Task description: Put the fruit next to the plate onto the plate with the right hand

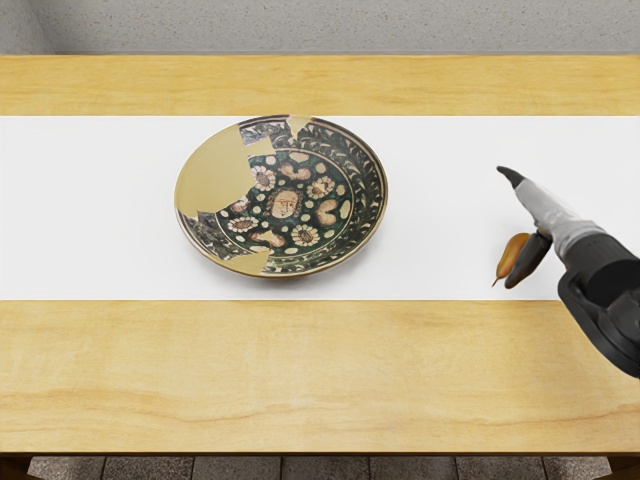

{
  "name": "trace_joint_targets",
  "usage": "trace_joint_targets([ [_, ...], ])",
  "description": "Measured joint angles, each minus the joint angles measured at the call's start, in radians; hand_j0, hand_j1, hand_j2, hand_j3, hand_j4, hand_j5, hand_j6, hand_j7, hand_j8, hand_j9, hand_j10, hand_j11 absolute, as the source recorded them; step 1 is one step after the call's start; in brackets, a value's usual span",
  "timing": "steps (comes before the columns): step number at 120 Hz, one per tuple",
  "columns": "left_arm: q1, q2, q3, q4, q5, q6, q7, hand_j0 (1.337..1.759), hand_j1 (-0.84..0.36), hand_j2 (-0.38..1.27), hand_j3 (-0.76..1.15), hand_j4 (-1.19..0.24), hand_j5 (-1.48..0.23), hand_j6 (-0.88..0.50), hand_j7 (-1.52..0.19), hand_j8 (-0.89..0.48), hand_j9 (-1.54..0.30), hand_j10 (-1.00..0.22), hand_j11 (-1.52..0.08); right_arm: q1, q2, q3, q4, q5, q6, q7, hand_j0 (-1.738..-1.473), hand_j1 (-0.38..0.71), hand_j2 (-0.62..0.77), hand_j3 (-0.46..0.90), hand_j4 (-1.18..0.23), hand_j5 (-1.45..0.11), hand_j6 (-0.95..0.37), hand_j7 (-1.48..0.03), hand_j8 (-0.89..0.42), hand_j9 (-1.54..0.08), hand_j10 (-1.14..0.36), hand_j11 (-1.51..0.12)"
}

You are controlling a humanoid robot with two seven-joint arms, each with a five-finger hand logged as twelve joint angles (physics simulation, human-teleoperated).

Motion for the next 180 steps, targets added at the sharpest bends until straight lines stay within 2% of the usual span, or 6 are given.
trace_joint_targets([
  [24,0.000,0.000,0.000,0.000,0.000,0.000,0.000,1.658,0.33,0.00,0.00,-0.02,-0.02,-0.02,-0.02,-0.02,-0.02,-0.02,-0.02,-0.027,0.023,-0.002,-0.040,-0.018,-0.019,0.000,-1.658,-0.21,-0.02,0.00,-0.12,-0.15,-0.12,-0.15,-0.12,-0.15,-0.12,-0.15],
  [79,0.000,0.000,0.000,0.000,0.000,0.000,0.000,1.658,0.33,0.00,0.00,-0.02,-0.02,-0.02,-0.02,-0.02,-0.02,-0.02,-0.02,-0.061,0.025,0.001,-0.061,-0.019,-0.044,0.000,-1.658,0.06,-0.06,0.00,-0.35,-0.45,-0.35,-0.45,-0.35,-0.45,-0.35,-0.45],
  [144,0.000,0.000,0.000,0.000,0.000,0.000,0.000,1.658,0.33,0.00,0.00,-0.02,-0.02,-0.02,-0.02,-0.02,-0.02,-0.02,-0.02,-0.090,0.059,0.000,-0.091,-0.034,-0.099,0.001,-1.658,0.14,-0.09,0.00,-0.39,-0.51,-0.39,-0.51,-0.39,-0.51,-0.39,-0.51],
  [154,0.000,0.000,0.000,0.000,0.000,0.000,0.000,1.658,0.33,0.00,0.00,-0.02,-0.02,-0.02,-0.02,-0.02,-0.02,-0.02,-0.02,-0.091,0.061,-0.001,-0.097,-0.037,-0.095,0.001,-1.658,0.21,-0.14,0.00,-0.38,-0.52,-0.39,-0.51,-0.38,-0.52,-0.39,-0.52],
  [161,0.000,0.000,0.000,0.000,0.000,0.000,0.000,1.658,0.33,0.00,0.00,-0.02,-0.02,-0.02,-0.02,-0.02,-0.02,-0.02,-0.02,-0.091,0.061,-0.001,-0.100,-0.036,-0.093,0.003,-1.658,0.34,0.04,0.00,-0.37,-0.53,-0.39,-0.51,-0.31,-0.53,-0.35,-0.53],
  [180,0.000,0.000,0.000,0.000,0.000,0.000,0.000,1.658,0.33,0.00,0.00,-0.02,-0.02,-0.02,-0.02,-0.02,-0.02,-0.02,-0.02,-0.092,0.063,-0.001,-0.107,-0.035,-0.093,0.003,-1.658,0.37,0.12,0.00,-0.39,-0.51,-0.40,-0.51,-0.31,-0.53,-0.36,-0.53],
])
